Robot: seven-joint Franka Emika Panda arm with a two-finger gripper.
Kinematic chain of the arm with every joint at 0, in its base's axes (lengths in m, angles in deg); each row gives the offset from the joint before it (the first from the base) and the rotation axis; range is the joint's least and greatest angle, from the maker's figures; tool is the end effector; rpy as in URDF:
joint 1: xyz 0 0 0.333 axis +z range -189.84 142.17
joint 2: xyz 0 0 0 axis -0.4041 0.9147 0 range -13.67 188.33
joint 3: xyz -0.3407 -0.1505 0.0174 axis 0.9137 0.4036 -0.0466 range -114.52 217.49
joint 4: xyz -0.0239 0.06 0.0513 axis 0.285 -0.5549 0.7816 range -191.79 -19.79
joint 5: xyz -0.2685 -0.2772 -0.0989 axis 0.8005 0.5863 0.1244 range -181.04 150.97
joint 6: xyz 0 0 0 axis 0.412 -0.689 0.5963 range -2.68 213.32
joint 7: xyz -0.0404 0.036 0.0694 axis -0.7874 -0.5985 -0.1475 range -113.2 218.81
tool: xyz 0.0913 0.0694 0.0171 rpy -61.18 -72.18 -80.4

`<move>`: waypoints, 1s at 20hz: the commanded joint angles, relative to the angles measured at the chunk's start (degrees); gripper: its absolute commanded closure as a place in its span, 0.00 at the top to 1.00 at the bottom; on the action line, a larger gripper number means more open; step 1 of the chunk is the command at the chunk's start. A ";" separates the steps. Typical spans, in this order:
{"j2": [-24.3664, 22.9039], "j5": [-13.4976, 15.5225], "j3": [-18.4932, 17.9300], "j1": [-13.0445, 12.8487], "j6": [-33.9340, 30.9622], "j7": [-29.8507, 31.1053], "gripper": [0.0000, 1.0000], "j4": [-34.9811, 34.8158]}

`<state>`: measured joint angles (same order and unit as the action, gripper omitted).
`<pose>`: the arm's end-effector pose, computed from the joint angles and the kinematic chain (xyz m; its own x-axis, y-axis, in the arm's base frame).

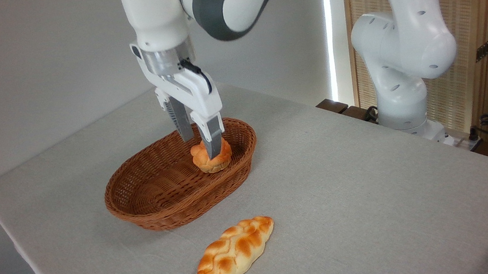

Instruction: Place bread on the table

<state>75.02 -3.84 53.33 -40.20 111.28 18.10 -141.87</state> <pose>0.4494 -0.1635 0.5172 0.6661 -0.7415 0.0803 -0.7434 -0.6513 0.1521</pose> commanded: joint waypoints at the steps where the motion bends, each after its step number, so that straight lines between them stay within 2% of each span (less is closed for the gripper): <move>1: -1.31 0.50 1.14 -1.73 3.40 0.25 1.00 -5.57; 6: -1.23 -3.55 1.58 -2.09 3.76 0.16 0.99 -6.89; 7: -1.23 -3.55 1.67 -2.09 4.10 0.16 0.82 -7.24; 8: -1.23 -3.55 1.67 -2.09 4.72 0.16 0.60 -7.42; 9: -1.23 -3.55 1.67 -2.09 4.98 0.16 0.46 -7.42; 10: -1.23 -3.55 1.67 -2.09 5.07 0.08 0.35 -7.42; 11: -1.23 -3.55 1.67 -2.09 5.08 0.08 0.30 -7.42; 20: -1.31 -3.55 1.58 -2.09 4.99 0.07 0.29 -7.16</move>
<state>74.67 -6.36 55.12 -42.20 114.83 18.10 -147.68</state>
